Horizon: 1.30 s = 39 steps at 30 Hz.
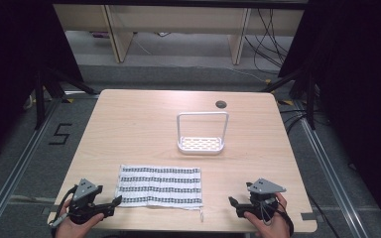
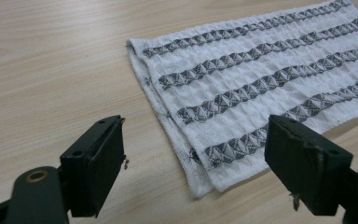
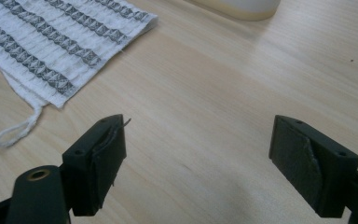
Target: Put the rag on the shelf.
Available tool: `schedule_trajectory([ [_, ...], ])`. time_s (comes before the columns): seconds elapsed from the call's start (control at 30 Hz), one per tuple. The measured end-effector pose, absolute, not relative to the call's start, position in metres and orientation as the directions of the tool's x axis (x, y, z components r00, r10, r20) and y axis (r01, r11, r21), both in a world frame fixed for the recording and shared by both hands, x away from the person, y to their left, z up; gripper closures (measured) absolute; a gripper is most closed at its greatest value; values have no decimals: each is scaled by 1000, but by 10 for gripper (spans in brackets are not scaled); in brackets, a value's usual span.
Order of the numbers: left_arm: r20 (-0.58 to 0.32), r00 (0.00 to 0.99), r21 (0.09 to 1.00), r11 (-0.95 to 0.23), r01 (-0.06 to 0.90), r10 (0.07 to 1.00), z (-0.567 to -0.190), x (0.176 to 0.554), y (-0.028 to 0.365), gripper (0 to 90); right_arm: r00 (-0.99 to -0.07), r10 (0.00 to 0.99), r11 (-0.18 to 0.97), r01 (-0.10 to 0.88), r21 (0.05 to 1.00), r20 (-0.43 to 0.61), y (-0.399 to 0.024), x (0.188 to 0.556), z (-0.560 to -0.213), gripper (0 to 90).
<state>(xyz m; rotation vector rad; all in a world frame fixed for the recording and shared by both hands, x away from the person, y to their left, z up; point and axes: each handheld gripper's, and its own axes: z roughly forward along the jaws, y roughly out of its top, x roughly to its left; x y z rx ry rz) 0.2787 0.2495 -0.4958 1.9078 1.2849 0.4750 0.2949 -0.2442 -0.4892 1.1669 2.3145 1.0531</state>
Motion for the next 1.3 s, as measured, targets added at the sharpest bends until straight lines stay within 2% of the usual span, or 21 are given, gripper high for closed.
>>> schedule_trajectory([
  [0.07,-85,440,750,-233,618,894,-495,279,252,192,-610,792,391,537,748,24,-244,295,-489,199],
  [0.17,-110,421,768,-192,611,900,-496,279,249,193,-606,795,385,539,750,28,-243,294,-489,202],
  [0.2,-87,438,755,-228,615,895,-494,278,252,193,-603,798,384,537,751,23,-243,294,-488,204],
  [0.37,-112,422,767,-192,613,900,-495,279,248,192,-604,797,385,530,755,17,-242,294,-487,210],
  [0.4,-87,438,753,-229,617,895,-493,279,250,192,-600,799,378,538,753,28,-241,293,-487,212],
  [0.43,-110,433,765,-201,611,895,-494,280,248,191,-605,796,382,532,756,24,-241,293,-487,215],
  [0.5,-91,449,757,-231,611,889,-492,281,249,187,-611,791,382,526,760,26,-239,292,-486,220],
  [0.53,-121,443,784,-188,592,888,-493,282,246,187,-625,781,393,513,763,18,-239,293,-485,225],
  [0.6,-96,464,772,-228,593,880,-491,285,247,178,-643,766,413,500,761,6,-237,294,-484,251],
  [0.7,-114,475,778,-219,588,872,-490,288,240,175,-629,777,395,515,760,22,-237,292,-483,246],
  [0.83,-92,515,776,-263,574,852,-486,293,232,159,-630,776,388,522,760,37,-233,289,-481,250],
  [1.0,-92,550,779,-284,559,830,-484,298,220,154,-685,729,445,481,755,7,-222,289,-483,255],
  [1.3,-88,595,778,-318,542,799,-474,321,198,157,-726,687,465,465,754,24,-207,288,-481,276],
])
